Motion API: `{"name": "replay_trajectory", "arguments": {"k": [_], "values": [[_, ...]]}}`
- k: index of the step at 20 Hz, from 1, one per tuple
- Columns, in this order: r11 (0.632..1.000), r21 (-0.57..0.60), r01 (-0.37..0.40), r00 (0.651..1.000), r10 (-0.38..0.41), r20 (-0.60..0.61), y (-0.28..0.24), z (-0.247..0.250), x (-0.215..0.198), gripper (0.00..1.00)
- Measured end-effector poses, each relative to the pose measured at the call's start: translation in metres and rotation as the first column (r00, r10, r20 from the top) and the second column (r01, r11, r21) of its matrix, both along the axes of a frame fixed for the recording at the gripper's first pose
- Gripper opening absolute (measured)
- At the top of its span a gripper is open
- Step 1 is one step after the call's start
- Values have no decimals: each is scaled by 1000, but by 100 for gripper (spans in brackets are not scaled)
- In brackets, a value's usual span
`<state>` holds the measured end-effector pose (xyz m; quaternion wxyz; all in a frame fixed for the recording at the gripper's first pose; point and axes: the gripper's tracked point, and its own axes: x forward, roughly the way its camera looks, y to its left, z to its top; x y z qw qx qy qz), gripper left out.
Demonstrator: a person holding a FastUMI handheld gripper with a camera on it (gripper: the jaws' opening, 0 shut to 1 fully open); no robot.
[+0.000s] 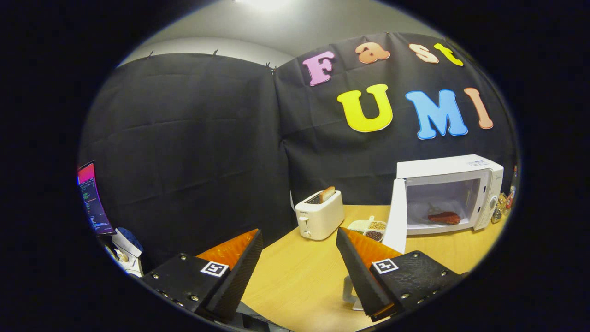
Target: Open the microwave, put the food inside, and close the microwave door.
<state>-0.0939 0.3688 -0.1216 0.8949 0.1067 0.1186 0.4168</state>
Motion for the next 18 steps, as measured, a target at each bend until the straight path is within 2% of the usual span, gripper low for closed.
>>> {"name": "replay_trajectory", "arguments": {"k": [4,8,10,11,13,14,16,17,18], "values": [[999,-32,-33,999,33,-20,8,-25,-10,98],[997,-80,-13,998,8,-58,3,-58,-5,95],[995,-97,-1,996,-7,-85,1,-72,0,84],[995,-100,-7,995,-3,-99,0,-76,2,84],[989,-133,67,993,-80,-93,-13,-82,18,51],[989,-132,68,991,-82,-107,-14,-86,19,35],[986,-152,75,990,-92,-105,-15,-87,22,31],[972,-194,136,986,-153,-72,-27,-85,30,31],[964,-206,171,982,-184,-50,-35,-87,37,16]]}}
